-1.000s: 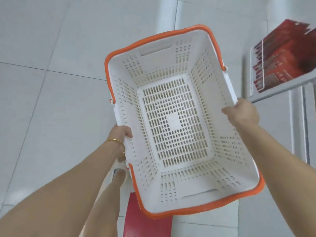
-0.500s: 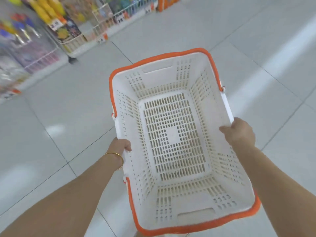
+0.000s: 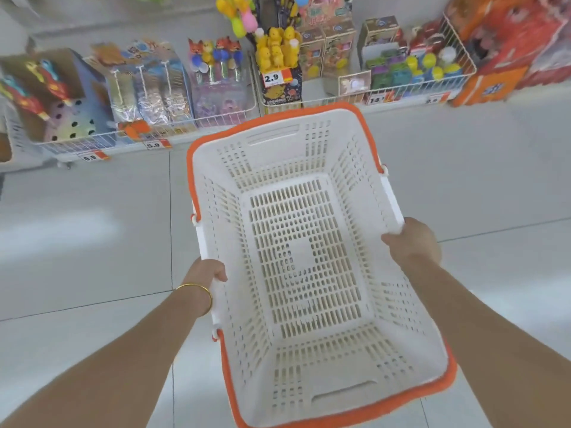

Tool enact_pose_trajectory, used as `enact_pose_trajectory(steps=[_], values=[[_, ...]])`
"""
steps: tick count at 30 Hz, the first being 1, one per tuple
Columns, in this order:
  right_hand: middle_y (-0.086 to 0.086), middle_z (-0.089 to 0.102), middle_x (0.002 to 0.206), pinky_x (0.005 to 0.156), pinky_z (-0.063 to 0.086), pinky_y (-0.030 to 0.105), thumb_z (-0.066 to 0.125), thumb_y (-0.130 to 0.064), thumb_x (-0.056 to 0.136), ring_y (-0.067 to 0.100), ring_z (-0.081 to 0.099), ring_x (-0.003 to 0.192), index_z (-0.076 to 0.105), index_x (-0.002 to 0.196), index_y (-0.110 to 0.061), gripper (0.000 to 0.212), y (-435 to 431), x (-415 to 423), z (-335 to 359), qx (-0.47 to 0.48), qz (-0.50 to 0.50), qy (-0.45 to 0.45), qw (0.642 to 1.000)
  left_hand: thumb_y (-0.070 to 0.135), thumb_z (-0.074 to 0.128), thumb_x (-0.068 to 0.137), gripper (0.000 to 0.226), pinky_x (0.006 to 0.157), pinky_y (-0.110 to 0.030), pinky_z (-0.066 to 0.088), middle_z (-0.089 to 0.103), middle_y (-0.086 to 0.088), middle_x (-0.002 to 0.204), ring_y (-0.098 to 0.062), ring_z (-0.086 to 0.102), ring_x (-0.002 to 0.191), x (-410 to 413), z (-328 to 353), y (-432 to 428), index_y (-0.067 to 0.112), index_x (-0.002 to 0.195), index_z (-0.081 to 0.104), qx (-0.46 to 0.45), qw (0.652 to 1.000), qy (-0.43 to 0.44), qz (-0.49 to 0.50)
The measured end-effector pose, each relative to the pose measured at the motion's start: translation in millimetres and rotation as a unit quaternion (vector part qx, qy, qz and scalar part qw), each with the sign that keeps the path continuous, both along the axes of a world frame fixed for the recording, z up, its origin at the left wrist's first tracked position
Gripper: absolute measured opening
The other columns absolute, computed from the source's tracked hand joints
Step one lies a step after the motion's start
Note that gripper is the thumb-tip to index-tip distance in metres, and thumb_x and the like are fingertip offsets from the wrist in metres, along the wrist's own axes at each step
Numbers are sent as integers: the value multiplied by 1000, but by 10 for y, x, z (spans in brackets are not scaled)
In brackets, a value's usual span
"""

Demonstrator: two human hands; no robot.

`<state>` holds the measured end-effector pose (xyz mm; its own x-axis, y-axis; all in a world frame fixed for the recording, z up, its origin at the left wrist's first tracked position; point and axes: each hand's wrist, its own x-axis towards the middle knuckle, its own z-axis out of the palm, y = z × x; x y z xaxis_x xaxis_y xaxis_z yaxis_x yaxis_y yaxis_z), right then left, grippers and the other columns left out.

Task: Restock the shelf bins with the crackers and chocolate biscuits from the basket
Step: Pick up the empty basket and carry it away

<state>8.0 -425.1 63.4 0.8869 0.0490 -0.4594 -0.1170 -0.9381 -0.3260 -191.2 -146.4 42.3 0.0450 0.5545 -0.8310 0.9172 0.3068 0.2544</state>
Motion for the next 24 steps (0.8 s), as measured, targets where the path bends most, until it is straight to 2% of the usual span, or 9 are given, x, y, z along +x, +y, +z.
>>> enact_pose_trajectory(steps=[2, 5, 7, 9, 12, 16, 18, 20, 24], values=[[4, 58, 85, 57, 37, 28, 56, -21, 87, 29, 56, 76, 55, 100, -12, 16, 411, 420, -45, -10, 50, -7, 999, -6, 53, 72, 35, 99, -50, 38, 54, -29, 118, -44, 51, 113, 56, -34, 83, -11, 107, 55, -21, 990, -52, 131], [3, 57, 87, 56, 35, 28, 57, -22, 88, 27, 54, 77, 57, 105, -14, 18, 1107, 954, -73, -33, 134, -27, 990, 6, 50, 47, 23, 76, -36, 40, 45, -10, 85, -29, 45, 78, 182, -120, 215, 9, 70, 45, -55, 954, -119, 271], [4, 57, 90, 62, 36, 29, 58, -23, 89, 27, 54, 80, 57, 108, -15, 21, 1642, 1285, -100, -45, 192, -42, 979, 5, 51, 63, 9, 73, -34, 40, 49, -8, 78, -27, 48, 70, 348, -167, 368, 10, 71, 49, -82, 914, -167, 362], [6, 58, 93, 64, 36, 30, 58, -24, 90, 30, 58, 87, 57, 110, -14, 23, 2224, 1556, -149, -63, 253, -54, 964, 0, 44, 78, 15, 74, -36, 45, 57, -8, 74, -28, 53, 69, 481, -263, 566, 10, 77, 55, -99, 870, -193, 443], [8, 61, 100, 66, 40, 31, 56, -27, 92, 32, 60, 97, 56, 116, -15, 27, 3113, 1895, -324, -92, 336, -52, 936, -2, 42, 80, 20, 70, -36, 47, 61, -10, 76, -30, 57, 71, 684, -483, 897, 10, 82, 59, -119, 815, -209, 527], [13, 62, 114, 79, 46, 38, 58, -29, 91, 35, 58, 105, 54, 120, -13, 33, 4220, 2257, -714, -92, 424, -49, 900, 3, 50, 64, 18, 78, -37, 46, 59, -9, 79, -31, 55, 73, 988, -862, 1299, 9, 79, 58, -133, 759, -209, 602], [16, 60, 117, 79, 43, 38, 57, -28, 93, 37, 56, 108, 52, 124, -10, 37, 4676, 2371, -878, -101, 462, -52, 879, 6, 49, 48, 24, 90, -42, 44, 57, -9, 86, -31, 53, 81, 1129, -1021, 1449, 10, 71, 54, -123, 741, -202, 628], [18, 60, 119, 78, 43, 37, 56, -28, 94, 37, 56, 108, 49, 131, -11, 41, 5075, 2469, -1053, -101, 499, -48, 859, 6, 50, 48, 19, 95, -43, 41, 53, -8, 93, -29, 50, 88, 1261, -1207, 1579, 11, 66, 49, -109, 721, -188, 658], [16, 56, 129, 82, 45, 39, 56, -31, 95, 37, 55, 113, 42, 140, -16, 50, 5776, 2674, -1474, -103, 549, -12, 830, 8, 50, 43, 26, 73, -33, 37, 43, -5, 79, -24, 42, 71, 1550, -1525, 1819, 12, 68, 46, -103, 674, -184, 708]])
